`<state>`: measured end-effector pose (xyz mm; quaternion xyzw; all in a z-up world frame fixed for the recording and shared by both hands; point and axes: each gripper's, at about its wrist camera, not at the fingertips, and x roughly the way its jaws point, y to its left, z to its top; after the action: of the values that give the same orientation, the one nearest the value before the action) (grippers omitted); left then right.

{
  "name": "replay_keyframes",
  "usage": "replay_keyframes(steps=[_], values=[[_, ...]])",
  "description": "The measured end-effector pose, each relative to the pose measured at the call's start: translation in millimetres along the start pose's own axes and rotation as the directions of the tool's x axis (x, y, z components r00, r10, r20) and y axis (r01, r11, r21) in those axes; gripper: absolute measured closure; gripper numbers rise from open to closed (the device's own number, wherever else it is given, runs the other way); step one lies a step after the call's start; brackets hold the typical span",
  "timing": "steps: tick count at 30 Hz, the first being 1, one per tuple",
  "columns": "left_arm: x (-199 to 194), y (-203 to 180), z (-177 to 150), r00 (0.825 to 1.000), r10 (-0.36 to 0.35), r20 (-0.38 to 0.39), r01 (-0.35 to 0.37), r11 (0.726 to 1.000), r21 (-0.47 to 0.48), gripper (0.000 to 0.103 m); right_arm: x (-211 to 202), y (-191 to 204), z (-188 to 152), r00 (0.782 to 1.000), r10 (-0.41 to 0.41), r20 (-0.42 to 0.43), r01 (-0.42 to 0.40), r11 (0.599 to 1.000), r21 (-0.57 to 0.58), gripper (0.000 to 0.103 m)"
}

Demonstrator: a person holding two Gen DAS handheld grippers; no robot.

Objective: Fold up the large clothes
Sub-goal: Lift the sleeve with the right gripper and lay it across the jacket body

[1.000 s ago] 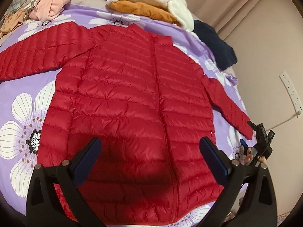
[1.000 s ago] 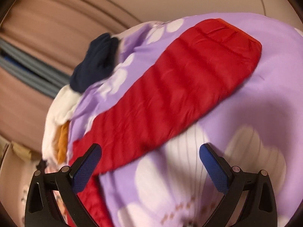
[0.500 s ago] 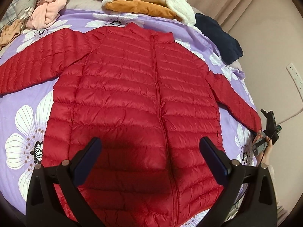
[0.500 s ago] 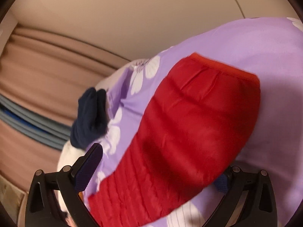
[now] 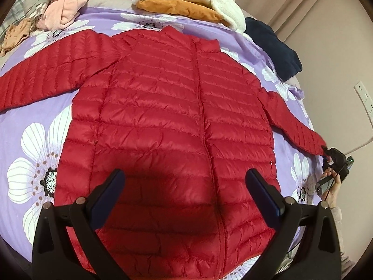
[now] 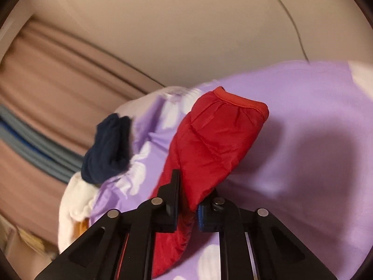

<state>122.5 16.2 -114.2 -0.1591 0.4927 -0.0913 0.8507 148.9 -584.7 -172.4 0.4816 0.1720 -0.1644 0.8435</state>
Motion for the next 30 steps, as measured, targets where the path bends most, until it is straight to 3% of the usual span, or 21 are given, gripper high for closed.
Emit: replay_keyframes(steps=[4, 8, 13, 20, 27, 30], values=[[-7, 12, -6, 1.000, 0.004, 0.013, -0.004, 0.999, -0.036, 0.000, -22, 52, -2, 0.999, 0.048, 0.010, -0.046, 0.983, -0.179, 0.091], [-14, 34, -9, 1.000, 0.000, 0.030, 0.003, 0.994, -0.111, 0.000, -41, 120, -22, 0.996, 0.084, -0.001, -0.078, 0.918, -0.390, 0.091], [-27, 75, -17, 0.998, -0.029, 0.054, 0.041, 0.969, -0.244, 0.000, -56, 201, -71, 0.989, 0.140, -0.052, -0.144, 0.804, -0.576, 0.091], [-44, 128, -26, 0.996, -0.022, 0.086, 0.054, 0.921, -0.387, 0.000, -26, 304, -171, 0.965, 0.173, -0.197, -0.262, 0.648, -0.716, 0.091], [-58, 176, -35, 0.994, 0.006, 0.110, 0.048, 0.878, -0.477, 0.000, 0, 350, -283, 0.939, 0.132, -0.317, -0.342, 0.434, -0.834, 0.091], [-60, 187, -35, 0.993, 0.012, 0.116, 0.046, 0.874, -0.483, 0.000, 12, 359, -322, 0.930, 0.095, -0.355, -0.364, 0.370, -0.855, 0.091]])
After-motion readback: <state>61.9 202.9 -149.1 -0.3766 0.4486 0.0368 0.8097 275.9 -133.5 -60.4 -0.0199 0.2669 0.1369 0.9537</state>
